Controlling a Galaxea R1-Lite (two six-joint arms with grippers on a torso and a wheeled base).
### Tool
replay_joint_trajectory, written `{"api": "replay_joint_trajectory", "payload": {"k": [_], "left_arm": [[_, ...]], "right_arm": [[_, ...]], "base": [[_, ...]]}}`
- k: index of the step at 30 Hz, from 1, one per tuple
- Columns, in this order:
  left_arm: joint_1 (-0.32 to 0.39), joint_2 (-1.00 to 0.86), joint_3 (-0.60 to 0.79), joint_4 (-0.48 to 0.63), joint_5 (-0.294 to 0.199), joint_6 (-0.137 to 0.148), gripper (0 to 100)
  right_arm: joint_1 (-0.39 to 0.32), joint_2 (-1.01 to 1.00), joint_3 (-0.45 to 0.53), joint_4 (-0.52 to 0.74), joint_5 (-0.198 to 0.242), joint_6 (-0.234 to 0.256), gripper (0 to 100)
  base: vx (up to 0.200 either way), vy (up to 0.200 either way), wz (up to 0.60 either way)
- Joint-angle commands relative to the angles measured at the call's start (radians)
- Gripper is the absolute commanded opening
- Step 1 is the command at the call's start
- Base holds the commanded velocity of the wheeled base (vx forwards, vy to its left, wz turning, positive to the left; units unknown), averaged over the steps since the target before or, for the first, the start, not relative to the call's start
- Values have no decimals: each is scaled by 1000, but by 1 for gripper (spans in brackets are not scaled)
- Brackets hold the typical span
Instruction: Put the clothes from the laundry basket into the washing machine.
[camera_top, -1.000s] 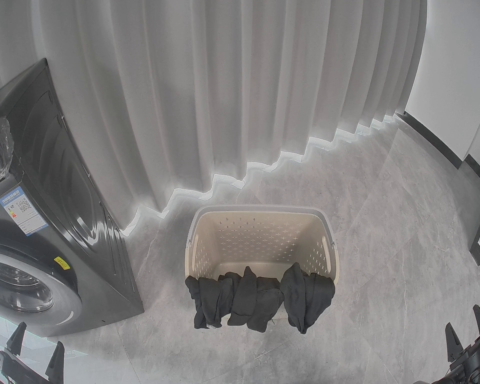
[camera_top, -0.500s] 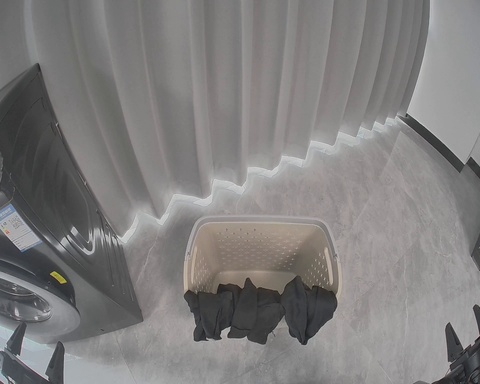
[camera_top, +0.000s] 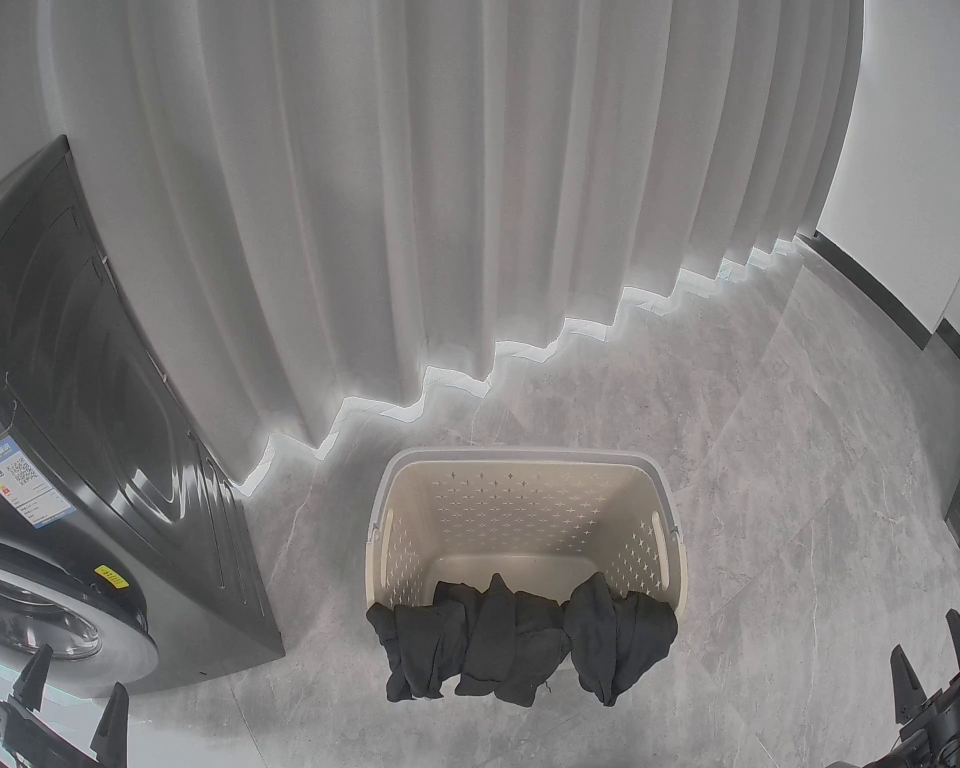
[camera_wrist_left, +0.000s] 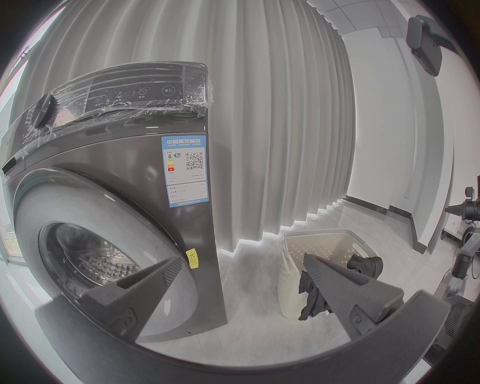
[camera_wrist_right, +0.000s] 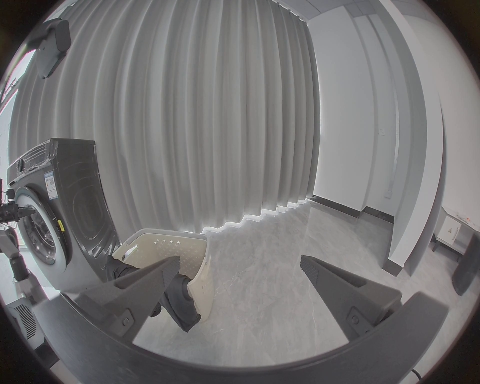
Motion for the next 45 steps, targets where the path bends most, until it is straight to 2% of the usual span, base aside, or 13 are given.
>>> {"api": "replay_joint_trajectory", "payload": {"k": [1, 11, 18, 30, 35, 45], "left_arm": [[0, -18, 18, 0, 0, 0, 100], [0, -18, 18, 0, -1, 0, 100], [0, -18, 18, 0, -1, -2, 100], [0, -18, 18, 0, 0, -2, 100], [0, -18, 18, 0, 0, -2, 100], [0, -18, 18, 0, 0, -2, 100]], "right_arm": [[1, -1, 18, 0, 0, 0, 100], [1, -1, 18, 0, 0, 0, 100], [1, -1, 18, 0, 0, 0, 100], [1, -1, 18, 0, 0, 0, 100], [1, -1, 18, 0, 0, 0, 100], [1, -1, 18, 0, 0, 0, 100]], "base": [[0, 0, 0], [0, 0, 0], [200, 0, 0], [0, 0, 0], [200, 0, 0], [0, 0, 0]]}}
